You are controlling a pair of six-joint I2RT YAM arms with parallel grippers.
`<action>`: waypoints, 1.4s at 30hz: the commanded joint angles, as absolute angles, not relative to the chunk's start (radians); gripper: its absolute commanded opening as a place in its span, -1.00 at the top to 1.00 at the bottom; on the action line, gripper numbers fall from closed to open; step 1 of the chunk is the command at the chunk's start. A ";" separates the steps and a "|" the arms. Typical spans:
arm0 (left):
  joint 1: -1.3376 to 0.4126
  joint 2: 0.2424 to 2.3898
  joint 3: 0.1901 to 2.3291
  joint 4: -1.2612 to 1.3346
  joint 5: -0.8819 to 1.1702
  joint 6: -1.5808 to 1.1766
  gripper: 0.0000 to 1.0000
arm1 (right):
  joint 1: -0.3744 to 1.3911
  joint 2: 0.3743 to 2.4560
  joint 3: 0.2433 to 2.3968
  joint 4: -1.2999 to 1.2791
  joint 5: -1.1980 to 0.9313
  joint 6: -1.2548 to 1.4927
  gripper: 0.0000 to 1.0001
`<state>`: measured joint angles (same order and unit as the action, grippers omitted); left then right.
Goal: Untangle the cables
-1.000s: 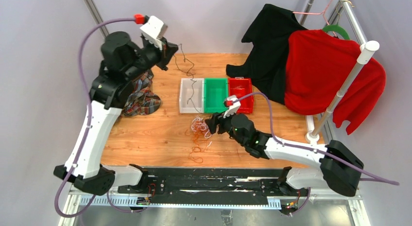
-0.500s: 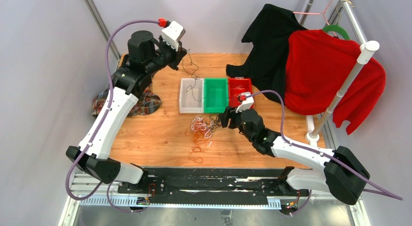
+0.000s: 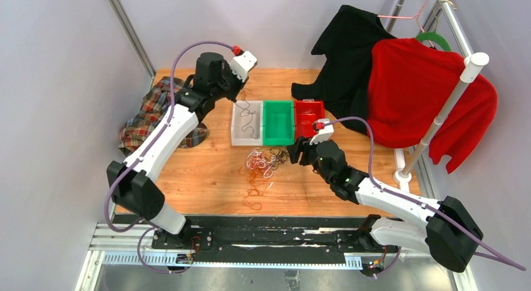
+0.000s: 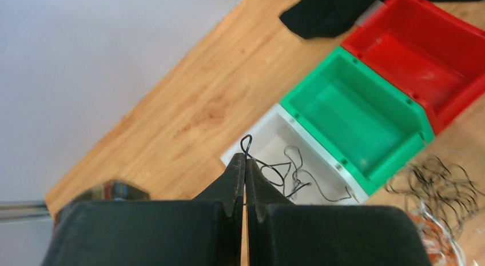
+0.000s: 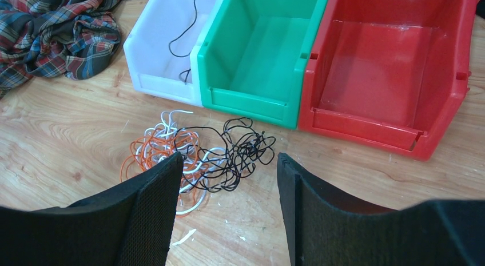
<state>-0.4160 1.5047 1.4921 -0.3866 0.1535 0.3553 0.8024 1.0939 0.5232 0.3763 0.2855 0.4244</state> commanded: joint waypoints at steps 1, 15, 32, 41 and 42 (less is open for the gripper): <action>-0.420 1.580 1.687 -0.314 0.078 0.415 0.99 | 0.781 1.091 0.524 0.348 0.296 0.438 -0.22; -0.419 1.511 1.432 -0.294 0.134 0.416 0.99 | 0.764 1.084 0.525 0.320 0.300 0.446 -0.22; -0.425 1.619 1.300 -0.223 0.159 0.312 0.99 | 0.750 1.102 0.540 0.311 0.284 0.457 -0.20; -0.429 1.826 1.300 -0.096 0.051 0.399 0.99 | 0.748 1.110 0.558 0.301 0.260 0.459 -0.22; -0.428 1.850 1.307 -0.088 0.045 0.403 0.99 | 0.749 1.111 0.559 0.300 0.260 0.458 -0.22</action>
<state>-0.4210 1.7863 1.2831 -0.1673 0.0956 0.3634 0.7628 1.1065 0.5274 0.3149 0.2695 0.4496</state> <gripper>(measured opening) 0.010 0.606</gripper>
